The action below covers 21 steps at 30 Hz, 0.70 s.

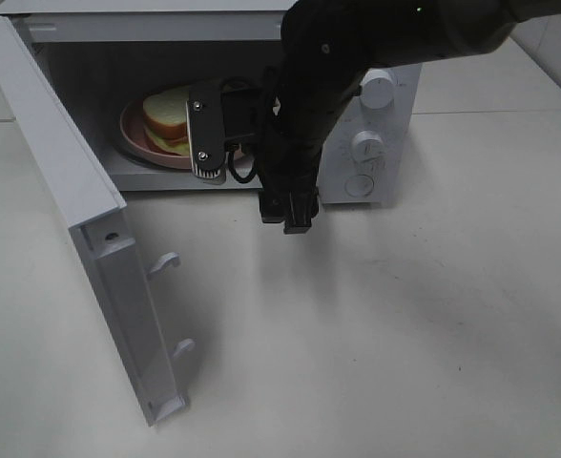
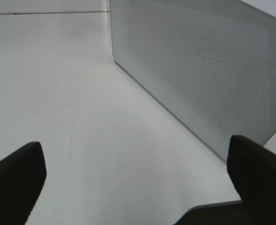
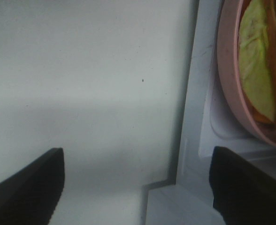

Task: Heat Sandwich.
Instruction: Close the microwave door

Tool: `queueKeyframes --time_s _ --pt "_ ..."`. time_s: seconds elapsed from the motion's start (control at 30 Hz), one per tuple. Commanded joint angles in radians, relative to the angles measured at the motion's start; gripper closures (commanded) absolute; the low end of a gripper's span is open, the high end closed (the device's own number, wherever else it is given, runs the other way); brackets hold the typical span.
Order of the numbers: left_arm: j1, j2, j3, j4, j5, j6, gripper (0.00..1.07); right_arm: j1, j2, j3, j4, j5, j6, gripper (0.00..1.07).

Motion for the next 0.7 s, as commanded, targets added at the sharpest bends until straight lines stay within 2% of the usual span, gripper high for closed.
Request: queueKeyframes --time_s 0.03,0.7 --pt "0.005 -0.015 0.001 -0.009 -0.008 0.0 0.09 0.003 -0.064 0.054 0.003 0.0 0.054 0.31" --pt "0.005 -0.015 0.001 -0.009 -0.008 0.0 0.09 0.003 -0.347 0.376 0.006 0.003 0.548 0.31"
